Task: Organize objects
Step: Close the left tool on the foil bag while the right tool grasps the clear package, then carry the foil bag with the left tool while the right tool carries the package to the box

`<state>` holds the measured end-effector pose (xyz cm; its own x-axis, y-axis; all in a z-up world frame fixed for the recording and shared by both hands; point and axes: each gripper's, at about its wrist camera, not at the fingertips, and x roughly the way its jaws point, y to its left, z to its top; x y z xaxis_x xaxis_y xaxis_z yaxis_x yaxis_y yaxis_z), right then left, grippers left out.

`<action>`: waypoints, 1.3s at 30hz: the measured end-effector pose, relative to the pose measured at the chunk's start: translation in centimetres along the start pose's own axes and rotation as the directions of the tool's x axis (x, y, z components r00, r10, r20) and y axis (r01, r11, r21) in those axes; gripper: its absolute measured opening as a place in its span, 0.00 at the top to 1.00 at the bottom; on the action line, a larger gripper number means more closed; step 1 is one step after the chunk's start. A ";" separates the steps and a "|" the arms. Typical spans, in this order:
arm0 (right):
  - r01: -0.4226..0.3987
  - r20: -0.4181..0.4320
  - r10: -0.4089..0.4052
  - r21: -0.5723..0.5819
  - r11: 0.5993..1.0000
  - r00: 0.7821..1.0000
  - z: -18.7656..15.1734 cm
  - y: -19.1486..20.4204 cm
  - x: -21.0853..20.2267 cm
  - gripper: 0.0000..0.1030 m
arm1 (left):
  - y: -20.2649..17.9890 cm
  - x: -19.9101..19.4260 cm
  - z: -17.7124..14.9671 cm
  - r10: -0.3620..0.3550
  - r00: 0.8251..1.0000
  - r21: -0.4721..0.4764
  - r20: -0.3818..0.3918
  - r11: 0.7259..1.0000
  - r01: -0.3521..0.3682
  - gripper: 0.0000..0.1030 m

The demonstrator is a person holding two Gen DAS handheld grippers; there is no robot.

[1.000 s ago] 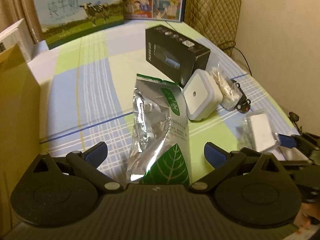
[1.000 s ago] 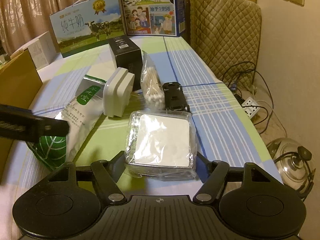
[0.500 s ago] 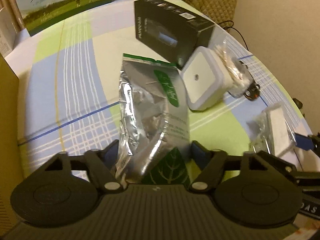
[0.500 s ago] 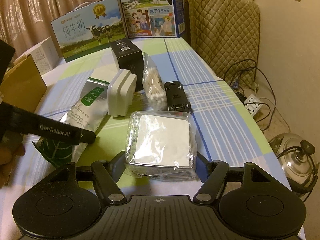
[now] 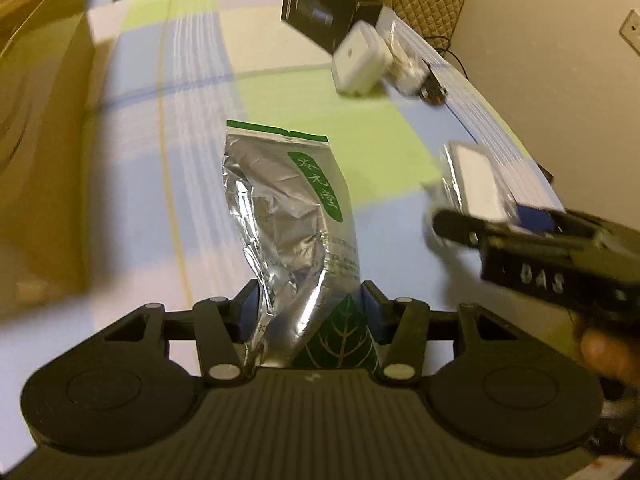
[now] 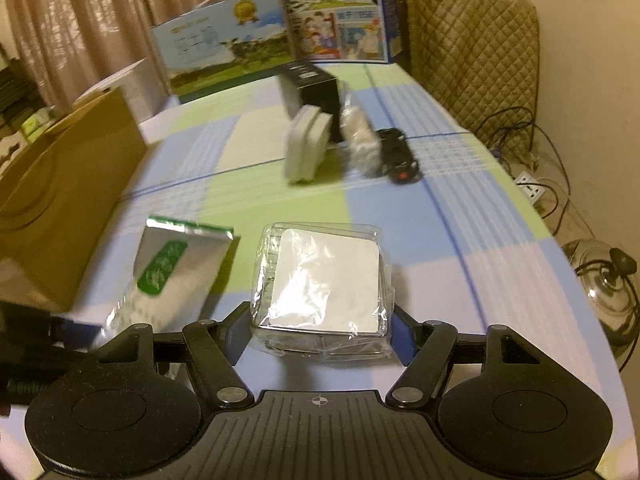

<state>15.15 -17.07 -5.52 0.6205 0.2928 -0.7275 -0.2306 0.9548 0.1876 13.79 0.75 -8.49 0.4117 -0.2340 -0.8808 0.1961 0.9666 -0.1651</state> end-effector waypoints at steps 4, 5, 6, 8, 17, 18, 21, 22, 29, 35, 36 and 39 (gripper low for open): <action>-0.014 -0.001 0.014 -0.015 1.000 1.000 -1.2 1.1 -1.3 0.35 | 0.9 -1.6 -1.8 -0.016 1.000 -0.037 0.001 0.999 0.016 0.44; -0.012 -0.001 0.012 -0.017 1.000 1.000 -1.3 1.2 -1.4 0.36 | 1.1 -1.8 -1.9 -0.015 1.000 -0.045 0.006 0.999 0.015 0.39; -0.009 0.000 0.009 -0.018 1.000 1.000 -1.4 1.2 -1.5 0.36 | 1.4 -2.0 -1.9 -0.014 1.000 -0.053 0.012 0.998 0.015 0.36; 0.000 0.003 0.000 -0.015 1.000 1.000 -1.4 1.1 -1.7 0.36 | 1.4 -2.2 -1.5 -0.012 1.000 -0.049 0.019 0.999 0.013 0.33; 0.017 0.002 -0.017 -0.020 1.000 1.000 -1.5 0.9 -1.3 0.35 | 1.2 0.0 -0.7 -0.030 1.000 -0.049 0.001 0.998 0.030 0.20; 0.017 0.002 -0.017 -0.020 1.000 1.000 -1.5 0.9 -1.3 0.35 | 1.0 0.3 -0.7 -0.023 1.000 -0.037 -0.006 0.999 0.022 0.20; 0.018 -0.002 -0.018 -0.015 1.000 1.000 -1.6 0.8 -1.0 0.35 | 0.4 1.1 -0.8 0.007 1.000 -0.003 -0.017 1.000 -0.007 0.20; 0.019 -0.004 -0.019 -0.015 1.000 1.000 -1.5 0.8 -0.9 0.35 | 0.3 1.3 -0.8 0.009 1.000 -0.001 -0.020 1.000 -0.009 0.20; 0.027 -0.010 -0.027 -0.023 0.999 1.000 -1.6 0.8 -0.5 0.36 | -0.5 2.0 -0.7 0.077 0.997 0.056 -0.021 0.996 -0.076 0.28; 0.027 -0.006 -0.027 -0.027 0.999 1.000 -1.6 0.9 -0.6 0.36 | -0.2 1.4 -1.1 0.048 0.999 0.040 -0.006 0.998 -0.048 0.52; 0.026 -0.004 -0.026 -0.030 0.999 1.000 -1.6 0.9 -0.6 0.36 | -0.1 1.3 -1.1 0.043 0.999 0.029 -0.006 0.999 -0.042 0.54; 0.023 0.004 -0.023 -0.037 0.999 1.000 -1.6 1.0 -0.9 0.36 | 0.2 0.7 -1.4 0.034 0.999 0.001 -0.001 0.999 -0.034 0.57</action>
<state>13.11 -16.45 -5.70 0.6285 0.2706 -0.7292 -0.2436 0.9589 0.1458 12.88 0.88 -9.77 0.4176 -0.2011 -0.8861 0.1828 0.9739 -0.1349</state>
